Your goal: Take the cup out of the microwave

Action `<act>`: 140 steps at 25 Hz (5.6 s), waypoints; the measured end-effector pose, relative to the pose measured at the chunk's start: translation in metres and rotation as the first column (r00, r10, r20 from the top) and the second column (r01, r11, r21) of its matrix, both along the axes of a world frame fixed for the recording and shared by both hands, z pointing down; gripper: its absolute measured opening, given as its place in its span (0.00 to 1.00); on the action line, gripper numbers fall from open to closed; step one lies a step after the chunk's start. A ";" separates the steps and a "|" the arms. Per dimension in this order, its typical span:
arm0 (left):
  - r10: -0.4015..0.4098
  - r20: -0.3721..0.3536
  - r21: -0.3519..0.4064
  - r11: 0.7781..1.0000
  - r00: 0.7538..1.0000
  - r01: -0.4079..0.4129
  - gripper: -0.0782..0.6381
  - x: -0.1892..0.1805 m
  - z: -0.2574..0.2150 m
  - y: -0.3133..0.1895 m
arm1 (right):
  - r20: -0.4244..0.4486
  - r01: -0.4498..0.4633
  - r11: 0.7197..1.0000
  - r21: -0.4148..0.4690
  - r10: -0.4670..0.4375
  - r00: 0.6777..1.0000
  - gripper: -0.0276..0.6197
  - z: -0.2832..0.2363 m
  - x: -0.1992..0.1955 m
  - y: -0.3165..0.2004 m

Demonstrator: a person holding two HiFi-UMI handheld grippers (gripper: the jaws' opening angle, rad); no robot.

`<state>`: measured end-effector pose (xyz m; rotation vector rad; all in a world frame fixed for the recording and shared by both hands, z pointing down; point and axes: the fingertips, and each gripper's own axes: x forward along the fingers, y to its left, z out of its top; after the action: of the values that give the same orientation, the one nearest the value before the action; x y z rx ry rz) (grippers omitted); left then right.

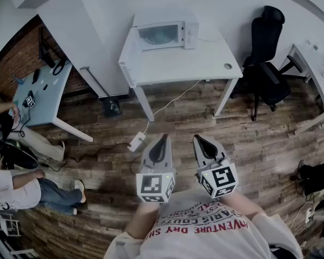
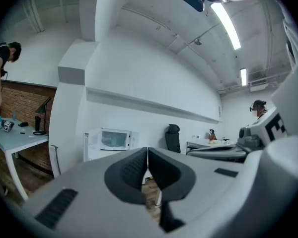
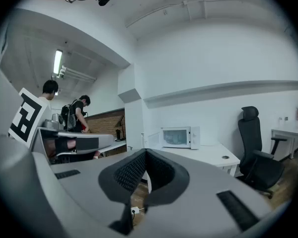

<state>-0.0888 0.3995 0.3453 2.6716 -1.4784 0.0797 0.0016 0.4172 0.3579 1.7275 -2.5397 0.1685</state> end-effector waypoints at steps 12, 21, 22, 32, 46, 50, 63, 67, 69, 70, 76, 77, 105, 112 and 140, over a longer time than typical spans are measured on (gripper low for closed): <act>-0.005 -0.020 -0.041 0.999 1.000 0.004 0.12 -0.012 0.008 -0.015 | 0.050 -0.024 0.999 -0.027 0.025 0.998 0.06 0.003 -0.006 -0.015; 0.045 -0.034 -0.069 0.996 0.998 -0.047 0.12 -0.050 0.016 -0.046 | 0.024 -0.078 0.996 -0.047 0.079 0.997 0.06 0.011 -0.044 -0.043; 0.053 -0.032 -0.073 0.996 0.998 -0.055 0.12 -0.057 0.018 -0.051 | 0.026 -0.089 0.995 -0.051 0.090 0.996 0.06 0.013 -0.049 -0.048; 0.115 -0.026 -0.111 0.987 0.993 -0.117 0.12 -0.107 0.036 -0.102 | 0.027 -0.154 0.985 -0.079 0.156 0.987 0.06 0.022 -0.093 -0.094; 0.018 -0.025 -0.114 0.993 1.000 -0.020 0.12 -0.079 0.039 -0.203 | 0.035 -0.044 0.998 -0.048 0.046 0.998 0.06 0.015 -0.070 -0.214; -0.033 -0.036 -0.111 0.993 0.999 0.028 0.12 -0.050 0.031 -0.250 | 0.027 -0.004 1.000 -0.023 0.005 1.000 0.06 0.002 -0.037 -0.263; -0.095 -0.041 -0.114 0.989 0.995 0.089 0.12 0.070 0.027 -0.377 | 0.032 0.058 0.998 0.004 -0.058 0.998 0.06 -0.014 0.088 -0.394; -0.098 -0.036 -0.135 0.987 0.995 0.093 0.12 0.087 0.032 -0.405 | 0.042 0.055 0.998 -0.013 -0.054 0.998 0.06 -0.005 0.109 -0.422; -0.101 -0.035 -0.147 0.985 0.994 0.094 0.12 0.090 0.036 -0.421 | 0.042 0.049 0.999 -0.022 -0.048 0.998 0.06 0.000 0.115 -0.438; -0.100 -0.038 -0.154 0.984 0.994 0.093 0.12 0.091 0.037 -0.429 | 0.044 0.044 0.999 -0.026 -0.043 0.998 0.06 0.001 0.117 -0.446; -0.085 -0.061 -0.148 0.986 0.995 0.075 0.12 0.093 0.033 -0.496 | 0.059 0.038 0.998 -0.050 -0.035 0.998 0.06 0.010 0.118 -0.500; -0.079 -0.060 -0.144 0.987 0.995 0.070 0.12 0.093 0.033 -0.509 | 0.061 0.038 0.998 -0.056 -0.035 0.998 0.06 0.011 0.117 -0.512; -0.051 0.020 -0.192 0.980 0.999 0.054 0.14 0.085 0.126 -0.743 | 0.020 0.077 0.975 -0.211 -0.074 0.997 0.06 0.085 0.089 -0.730; -0.060 0.031 -0.216 0.974 0.998 0.066 0.46 0.090 0.157 -0.780 | 0.000 0.118 0.962 -0.247 -0.122 0.993 0.06 0.104 0.092 -0.744; -0.018 0.224 -0.171 0.984 0.974 0.057 0.64 0.114 0.191 -0.850 | 0.020 0.112 0.941 -0.319 -0.111 0.994 0.06 0.143 0.091 -0.750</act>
<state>0.0250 -0.4509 0.5367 2.5583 -1.5001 0.4985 0.0924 -0.3324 0.5013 1.4589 -2.4347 0.5431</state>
